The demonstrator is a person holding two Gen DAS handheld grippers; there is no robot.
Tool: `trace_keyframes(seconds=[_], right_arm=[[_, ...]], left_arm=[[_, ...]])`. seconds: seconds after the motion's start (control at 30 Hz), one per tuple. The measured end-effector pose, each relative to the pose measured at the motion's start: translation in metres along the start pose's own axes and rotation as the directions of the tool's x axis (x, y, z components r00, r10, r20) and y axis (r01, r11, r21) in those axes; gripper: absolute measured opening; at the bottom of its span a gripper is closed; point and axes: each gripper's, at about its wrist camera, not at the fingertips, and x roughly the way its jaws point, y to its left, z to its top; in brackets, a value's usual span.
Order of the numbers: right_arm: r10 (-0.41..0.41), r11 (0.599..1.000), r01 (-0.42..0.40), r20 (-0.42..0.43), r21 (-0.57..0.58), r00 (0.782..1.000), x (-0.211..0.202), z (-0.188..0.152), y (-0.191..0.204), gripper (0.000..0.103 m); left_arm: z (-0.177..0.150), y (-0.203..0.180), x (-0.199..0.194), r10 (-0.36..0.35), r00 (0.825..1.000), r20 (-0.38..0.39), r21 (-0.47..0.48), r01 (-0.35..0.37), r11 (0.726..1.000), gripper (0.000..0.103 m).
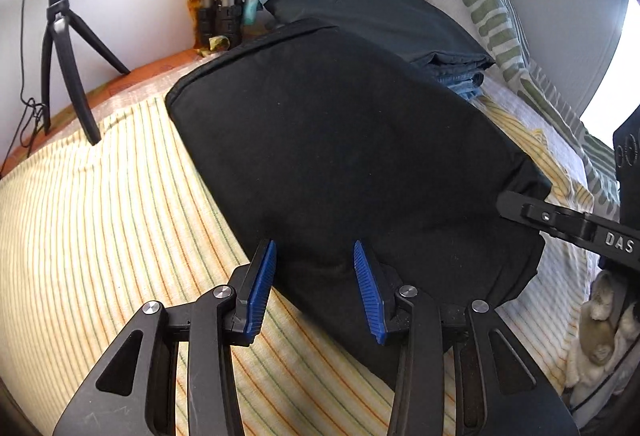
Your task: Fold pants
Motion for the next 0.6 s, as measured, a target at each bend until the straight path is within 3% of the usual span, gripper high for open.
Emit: trace_keyframes(seconds=[0.07,0.23,0.37,0.47,0.53,0.57,0.6], right_arm=[[-0.016,1.0,0.016,-0.001,-0.012,1.0,-0.011,0.0,0.001,0.017],[-0.016,0.994,0.016,-0.003,-0.107,1.0,-0.029,0.02,0.002,0.018],[0.03,0.99,-0.037,-0.054,-0.136,0.998,-0.025,0.049,-0.005,0.018],[0.094,0.982,-0.109,-0.105,-0.151,0.99,-0.027,0.056,-0.007,0.018],[0.094,0.976,-0.116,-0.126,-0.183,0.988,-0.026,0.055,-0.004,0.018],[0.081,0.971,-0.108,-0.13,-0.215,0.988,-0.023,0.055,0.0,0.022],[0.049,0.968,-0.08,-0.132,-0.24,0.99,-0.017,0.056,0.003,0.036]], left_arm=[[0.0,0.0,-0.006,-0.005,1.0,0.011,-0.011,0.006,1.0,0.039],[-0.001,-0.007,-0.014,0.009,1.0,0.029,0.023,-0.01,1.0,0.039],[0.0,-0.007,-0.019,-0.001,0.999,0.044,-0.003,0.001,1.0,0.039],[0.003,-0.015,-0.021,-0.002,0.998,0.062,0.039,0.0,0.999,0.039],[0.004,-0.021,-0.018,-0.019,0.998,0.054,0.063,0.016,0.998,0.039],[0.005,-0.023,-0.014,-0.013,0.999,0.049,0.075,0.009,0.997,0.039],[0.005,-0.025,-0.012,-0.01,0.999,0.046,0.082,0.007,0.997,0.039]])
